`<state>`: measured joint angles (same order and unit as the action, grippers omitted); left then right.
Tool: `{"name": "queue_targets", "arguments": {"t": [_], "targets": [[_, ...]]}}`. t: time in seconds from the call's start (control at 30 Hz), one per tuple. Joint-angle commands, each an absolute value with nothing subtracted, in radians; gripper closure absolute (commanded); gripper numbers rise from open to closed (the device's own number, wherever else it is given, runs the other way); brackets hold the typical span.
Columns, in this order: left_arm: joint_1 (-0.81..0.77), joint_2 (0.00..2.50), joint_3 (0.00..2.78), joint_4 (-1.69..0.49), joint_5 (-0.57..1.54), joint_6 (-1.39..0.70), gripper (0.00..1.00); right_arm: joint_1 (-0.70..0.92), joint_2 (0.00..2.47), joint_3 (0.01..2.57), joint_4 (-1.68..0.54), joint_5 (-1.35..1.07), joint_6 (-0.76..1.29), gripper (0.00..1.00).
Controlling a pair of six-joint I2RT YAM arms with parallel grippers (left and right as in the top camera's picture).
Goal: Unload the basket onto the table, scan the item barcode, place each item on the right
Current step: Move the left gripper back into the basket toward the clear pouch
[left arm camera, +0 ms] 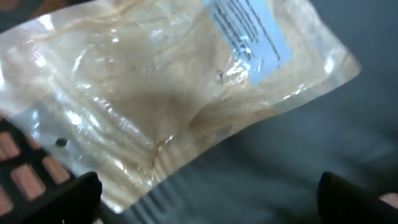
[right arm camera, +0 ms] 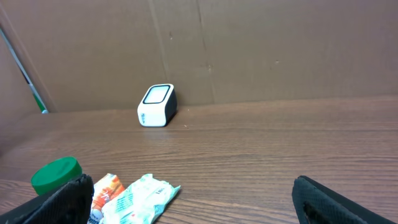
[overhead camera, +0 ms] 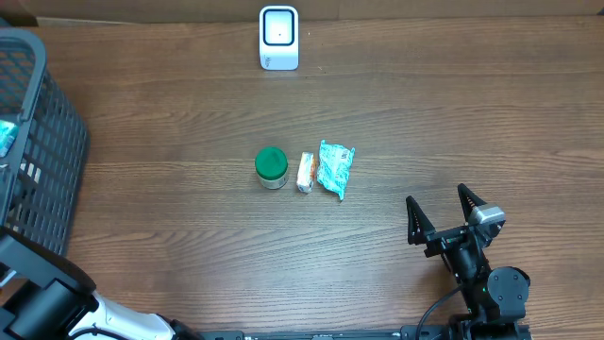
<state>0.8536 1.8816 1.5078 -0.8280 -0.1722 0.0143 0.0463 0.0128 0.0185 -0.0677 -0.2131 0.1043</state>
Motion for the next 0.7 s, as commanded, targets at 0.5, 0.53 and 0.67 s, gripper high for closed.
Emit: {"name": "queue_targets", "arguments": {"t": [0.5, 0.53, 0.67], "targets": [[0.857, 1.959, 1.370, -0.661, -0.359, 0.472, 0.00, 0.044, 0.003, 0.008, -0.061, -0.215, 0.104, 0.00], [0.857, 1.972, 1.370, -0.662, -0.380, 0.471, 0.00, 0.044, 0.003, 0.008, -0.061, -0.215, 0.104, 0.00], [0.856, 1.996, 1.370, -0.653, -0.482, 0.471, 0.00, 0.044, 0.003, 0.008, -0.061, -0.215, 0.104, 0.00]]}}
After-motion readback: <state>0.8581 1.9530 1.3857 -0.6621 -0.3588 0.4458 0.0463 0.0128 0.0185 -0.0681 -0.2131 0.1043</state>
